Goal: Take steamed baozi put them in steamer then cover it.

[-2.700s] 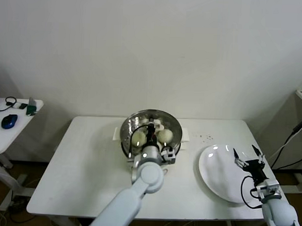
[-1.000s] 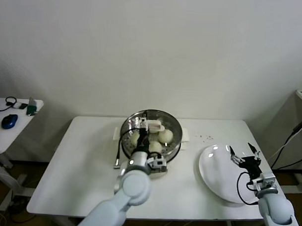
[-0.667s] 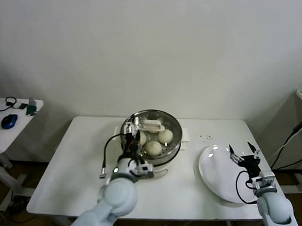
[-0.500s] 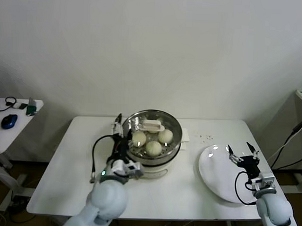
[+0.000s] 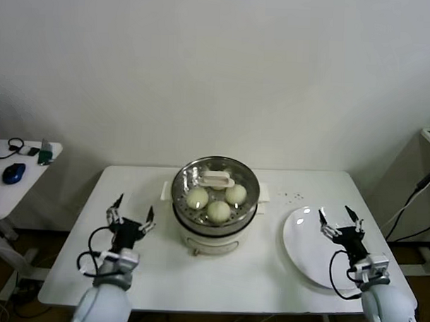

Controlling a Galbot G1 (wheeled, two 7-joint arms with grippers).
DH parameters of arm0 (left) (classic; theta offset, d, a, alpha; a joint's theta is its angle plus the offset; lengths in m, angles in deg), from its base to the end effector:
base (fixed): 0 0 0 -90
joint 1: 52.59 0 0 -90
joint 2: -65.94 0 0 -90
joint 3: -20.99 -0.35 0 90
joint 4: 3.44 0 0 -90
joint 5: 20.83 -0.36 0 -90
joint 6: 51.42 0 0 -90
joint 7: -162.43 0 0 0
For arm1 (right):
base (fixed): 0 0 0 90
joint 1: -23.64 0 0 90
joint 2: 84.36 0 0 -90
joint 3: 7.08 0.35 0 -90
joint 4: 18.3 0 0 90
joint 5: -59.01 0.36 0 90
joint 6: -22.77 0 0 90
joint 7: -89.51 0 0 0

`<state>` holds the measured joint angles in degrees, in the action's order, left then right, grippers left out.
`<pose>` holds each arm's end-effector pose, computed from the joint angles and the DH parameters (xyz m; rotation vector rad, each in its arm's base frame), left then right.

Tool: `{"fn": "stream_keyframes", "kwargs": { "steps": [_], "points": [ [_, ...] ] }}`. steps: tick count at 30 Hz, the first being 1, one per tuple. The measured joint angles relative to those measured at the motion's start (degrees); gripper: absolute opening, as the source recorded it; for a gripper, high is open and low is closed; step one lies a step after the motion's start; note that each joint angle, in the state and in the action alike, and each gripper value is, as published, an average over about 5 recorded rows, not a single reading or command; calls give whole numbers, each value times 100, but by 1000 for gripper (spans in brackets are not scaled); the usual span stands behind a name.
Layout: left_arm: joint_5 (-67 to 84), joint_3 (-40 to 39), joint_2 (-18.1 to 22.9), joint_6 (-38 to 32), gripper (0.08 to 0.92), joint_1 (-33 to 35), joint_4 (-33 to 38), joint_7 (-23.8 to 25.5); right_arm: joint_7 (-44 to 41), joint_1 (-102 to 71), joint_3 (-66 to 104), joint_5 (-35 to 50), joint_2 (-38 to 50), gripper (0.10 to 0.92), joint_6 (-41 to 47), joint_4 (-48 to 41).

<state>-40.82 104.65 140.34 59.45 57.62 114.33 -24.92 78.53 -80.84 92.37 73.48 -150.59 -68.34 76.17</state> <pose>0.2332 0.0151 -0.2830 0.0548 -2.8509 -0.8659 0.2751 -0.1837 -0.3508 0.1276 -3.0058 0.2619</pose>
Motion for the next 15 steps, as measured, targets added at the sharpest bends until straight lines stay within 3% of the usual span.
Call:
{"fn": "stream_keyframes", "kwargs": {
  "steps": [7, 15],
  "points": [
    [1052, 398, 142, -1309, 823, 335, -339, -134, -75, -151, -13, 73, -128, 823, -180, 41],
    [1597, 648, 207, -2022, 823, 495, -763, -138, -136, -267, -32, 189, -209, 823, -382, 103]
  ]
}}
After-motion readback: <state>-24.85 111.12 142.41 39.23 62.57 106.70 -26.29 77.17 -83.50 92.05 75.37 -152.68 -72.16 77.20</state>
